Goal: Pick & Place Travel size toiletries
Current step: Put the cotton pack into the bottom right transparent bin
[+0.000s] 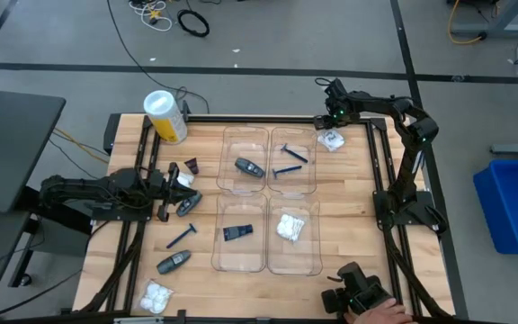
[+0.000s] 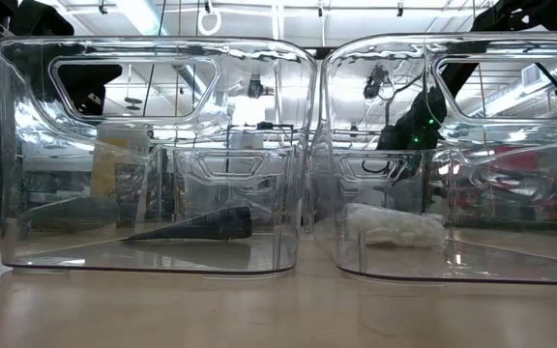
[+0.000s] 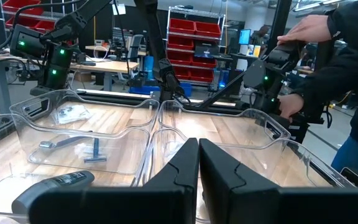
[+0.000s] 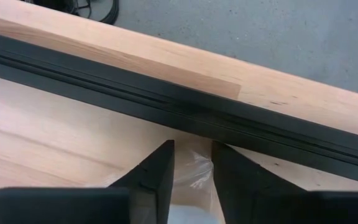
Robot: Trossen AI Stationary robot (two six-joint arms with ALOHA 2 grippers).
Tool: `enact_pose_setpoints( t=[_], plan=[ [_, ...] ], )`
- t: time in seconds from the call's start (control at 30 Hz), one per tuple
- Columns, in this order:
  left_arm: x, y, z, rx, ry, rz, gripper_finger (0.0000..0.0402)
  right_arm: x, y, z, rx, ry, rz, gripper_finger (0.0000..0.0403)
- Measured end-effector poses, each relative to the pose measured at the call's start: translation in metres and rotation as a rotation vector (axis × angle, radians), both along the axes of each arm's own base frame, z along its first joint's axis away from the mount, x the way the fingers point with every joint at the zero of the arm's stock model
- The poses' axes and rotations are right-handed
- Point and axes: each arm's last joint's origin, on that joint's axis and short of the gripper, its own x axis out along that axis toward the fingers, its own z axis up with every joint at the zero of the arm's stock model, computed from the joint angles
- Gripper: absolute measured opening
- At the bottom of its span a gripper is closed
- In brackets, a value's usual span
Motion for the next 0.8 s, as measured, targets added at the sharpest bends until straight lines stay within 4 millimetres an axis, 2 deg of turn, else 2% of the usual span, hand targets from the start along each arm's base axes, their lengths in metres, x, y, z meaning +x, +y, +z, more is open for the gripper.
enact_pose_setpoints(
  t=[0.8],
  plan=[
    [0.0000,0.0000,0.0001,0.000,0.000,0.000,0.0022,-0.0013,0.0021,-0.0009,0.027,0.008,0.001,0.0027]
  ],
)
